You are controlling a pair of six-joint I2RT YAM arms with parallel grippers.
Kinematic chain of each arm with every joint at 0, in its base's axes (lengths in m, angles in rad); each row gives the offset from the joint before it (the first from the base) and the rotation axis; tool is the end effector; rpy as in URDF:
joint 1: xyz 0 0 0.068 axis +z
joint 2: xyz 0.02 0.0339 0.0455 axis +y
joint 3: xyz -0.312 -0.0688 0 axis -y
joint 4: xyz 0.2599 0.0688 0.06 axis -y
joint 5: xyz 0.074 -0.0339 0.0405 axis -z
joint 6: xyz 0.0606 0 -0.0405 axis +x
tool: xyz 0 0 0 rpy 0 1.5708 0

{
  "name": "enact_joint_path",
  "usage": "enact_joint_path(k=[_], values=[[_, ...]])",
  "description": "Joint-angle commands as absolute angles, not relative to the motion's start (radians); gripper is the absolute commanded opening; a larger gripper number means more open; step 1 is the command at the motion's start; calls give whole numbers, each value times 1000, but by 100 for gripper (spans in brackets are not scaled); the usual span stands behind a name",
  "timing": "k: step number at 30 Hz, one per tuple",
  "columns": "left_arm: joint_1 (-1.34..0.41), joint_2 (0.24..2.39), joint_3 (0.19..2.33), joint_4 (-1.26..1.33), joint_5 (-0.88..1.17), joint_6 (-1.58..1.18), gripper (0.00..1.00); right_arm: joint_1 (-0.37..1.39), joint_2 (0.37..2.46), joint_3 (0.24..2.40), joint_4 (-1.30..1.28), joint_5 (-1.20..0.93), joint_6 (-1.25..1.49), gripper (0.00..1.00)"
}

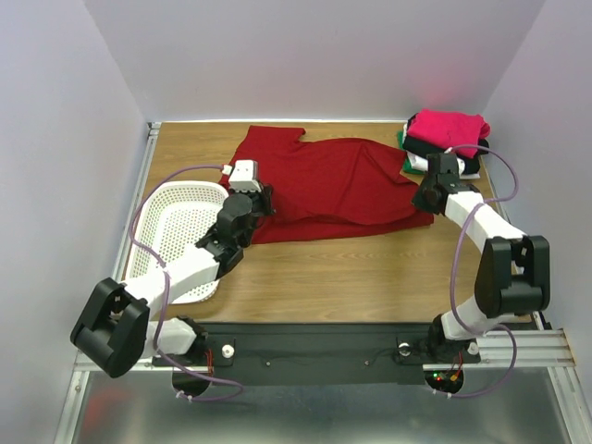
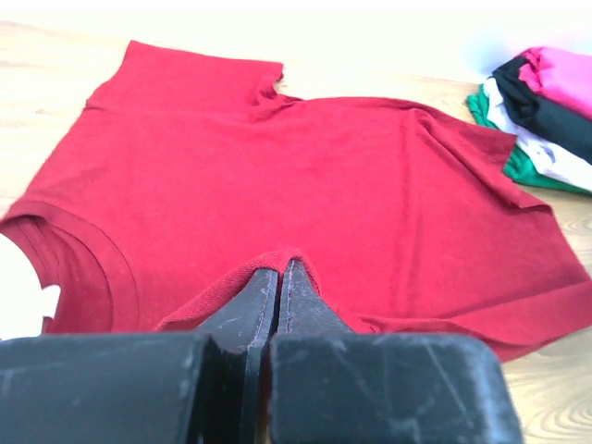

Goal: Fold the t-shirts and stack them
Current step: Fold the tshirt

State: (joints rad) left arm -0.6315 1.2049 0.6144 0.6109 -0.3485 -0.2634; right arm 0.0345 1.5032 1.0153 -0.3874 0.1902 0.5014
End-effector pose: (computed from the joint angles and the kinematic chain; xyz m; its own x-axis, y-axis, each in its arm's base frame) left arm 0.2452 -0.1537 0.3127 -0.0568 -0.2616 -0.9635 0.2739 0.9239 -0.2670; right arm 0.3424 0.0004 0.2535 -0.6309 0.4505 -0.6317 0.4453 0.8770 0.1807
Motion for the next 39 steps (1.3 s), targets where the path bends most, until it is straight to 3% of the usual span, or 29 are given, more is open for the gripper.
enact_joint_path(k=[1, 19, 22, 23, 24, 25, 26, 28, 29, 32, 39], values=[[-609, 1230, 680, 701, -313, -209, 0, 41, 1577, 1080, -334, 239, 471, 0], [-482, 1480, 879, 684, -210, -140, 0, 40, 1781, 1212, -298, 302, 448, 1], [-466, 1547, 939, 658, -195, -138, 0, 41, 1802, 1253, -296, 313, 451, 7], [-453, 1561, 972, 635, -196, -150, 3, 40, 1813, 1276, -295, 316, 451, 17], [-446, 1575, 988, 623, -196, -150, 16, 40, 1816, 1288, -295, 311, 449, 23], [-442, 1592, 999, 615, -207, -164, 35, 41, 1816, 1296, -291, 310, 446, 31], [-437, 1592, 1011, 606, -224, -175, 62, 40, 1810, 1307, -282, 299, 445, 47], [-434, 1579, 1017, 601, -268, -186, 71, 40, 1790, 1305, -267, 296, 443, 60], [-434, 1568, 1020, 600, -282, -189, 80, 40, 1778, 1299, -246, 302, 442, 67], [-433, 1526, 1026, 589, -311, -186, 93, 40, 1714, 1264, -209, 308, 434, 74], [-439, 1447, 916, 578, -224, -235, 94, 43, 1579, 1083, -92, 173, 429, 74]])
